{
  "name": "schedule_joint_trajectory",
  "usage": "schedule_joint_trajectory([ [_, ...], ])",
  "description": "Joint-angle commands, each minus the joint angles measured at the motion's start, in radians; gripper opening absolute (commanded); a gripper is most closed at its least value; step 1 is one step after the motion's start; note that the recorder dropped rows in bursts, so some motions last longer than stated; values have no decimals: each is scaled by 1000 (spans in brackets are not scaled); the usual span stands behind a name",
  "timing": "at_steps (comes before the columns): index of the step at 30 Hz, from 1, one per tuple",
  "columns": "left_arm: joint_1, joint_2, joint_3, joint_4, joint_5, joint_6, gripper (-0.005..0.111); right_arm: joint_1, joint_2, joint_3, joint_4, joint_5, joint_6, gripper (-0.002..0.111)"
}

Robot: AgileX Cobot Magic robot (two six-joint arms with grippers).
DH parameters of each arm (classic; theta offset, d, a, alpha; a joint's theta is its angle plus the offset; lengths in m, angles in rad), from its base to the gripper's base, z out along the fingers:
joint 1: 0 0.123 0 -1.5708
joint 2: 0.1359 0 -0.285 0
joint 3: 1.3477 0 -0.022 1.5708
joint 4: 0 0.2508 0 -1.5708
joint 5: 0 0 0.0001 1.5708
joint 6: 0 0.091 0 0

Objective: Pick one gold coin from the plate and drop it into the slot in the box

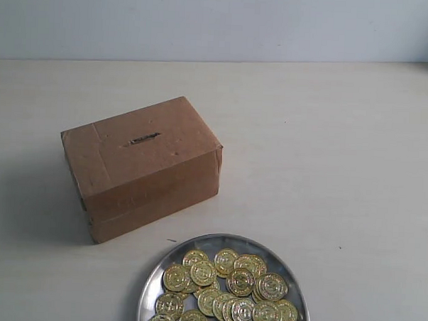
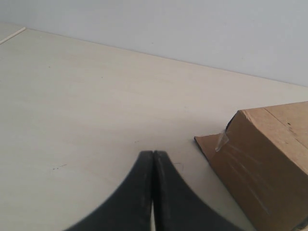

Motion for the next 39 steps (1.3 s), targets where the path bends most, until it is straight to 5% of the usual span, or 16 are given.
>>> schedule_joint_trajectory([
  [1, -4, -5, 3, -8, -5, -2, 0, -3, -5, 5, -3, -16, 6, 0],
  [27, -4, -5, 3, -8, -5, -2, 0, -3, -5, 5, 138, -124, 91, 0],
  [39, -4, -5, 3, -8, -5, -2, 0, -3, -5, 5, 182, -314, 394, 0],
])
